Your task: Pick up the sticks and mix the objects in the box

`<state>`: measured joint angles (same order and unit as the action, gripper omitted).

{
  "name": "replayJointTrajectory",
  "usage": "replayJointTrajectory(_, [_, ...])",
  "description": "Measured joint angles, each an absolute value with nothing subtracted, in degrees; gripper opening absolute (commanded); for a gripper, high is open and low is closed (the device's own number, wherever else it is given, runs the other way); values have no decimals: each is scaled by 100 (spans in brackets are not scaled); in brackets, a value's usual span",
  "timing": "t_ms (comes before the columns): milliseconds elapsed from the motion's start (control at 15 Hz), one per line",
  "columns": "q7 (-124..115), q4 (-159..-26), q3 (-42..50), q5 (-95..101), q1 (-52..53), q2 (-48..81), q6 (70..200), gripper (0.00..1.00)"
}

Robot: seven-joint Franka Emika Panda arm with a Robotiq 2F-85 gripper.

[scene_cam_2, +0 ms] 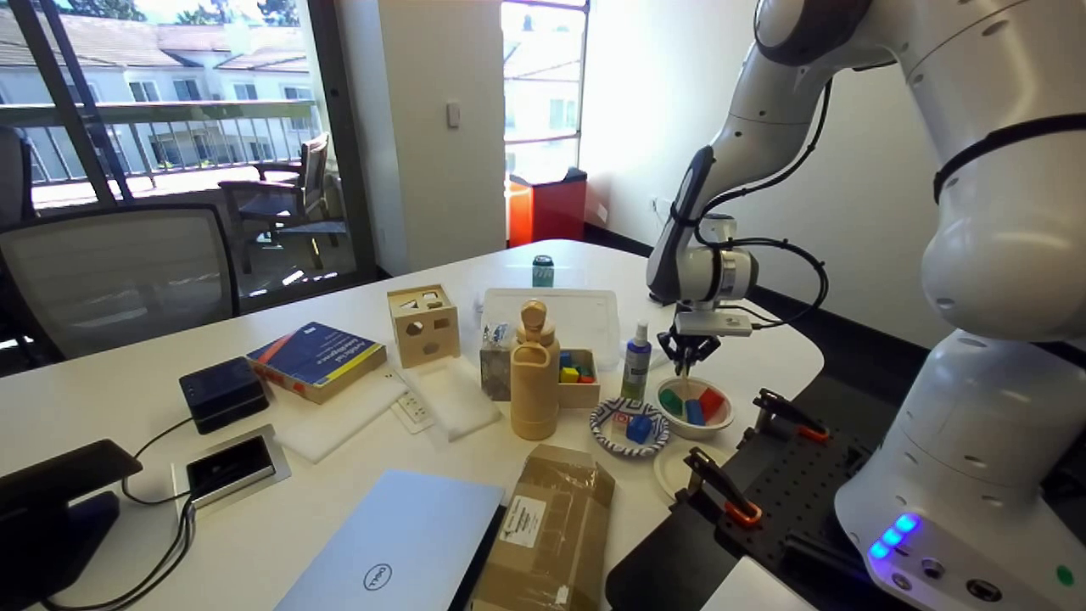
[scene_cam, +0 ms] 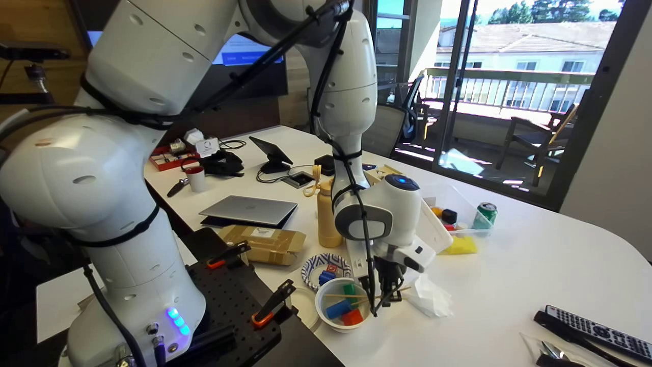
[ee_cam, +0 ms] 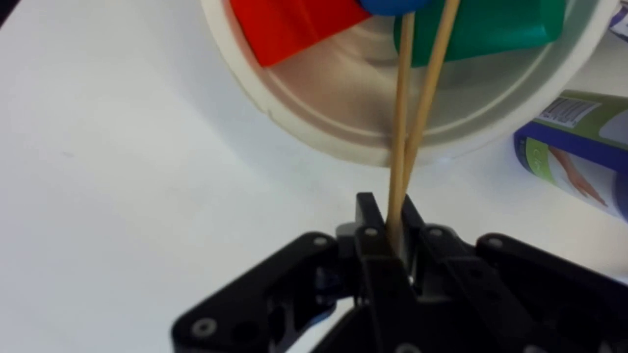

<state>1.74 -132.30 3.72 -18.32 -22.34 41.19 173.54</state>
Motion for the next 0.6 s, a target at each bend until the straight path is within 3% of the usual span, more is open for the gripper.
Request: replayJointTrajectory(600, [-183,-13293,845,-1635,-1651,4037,17623,2])
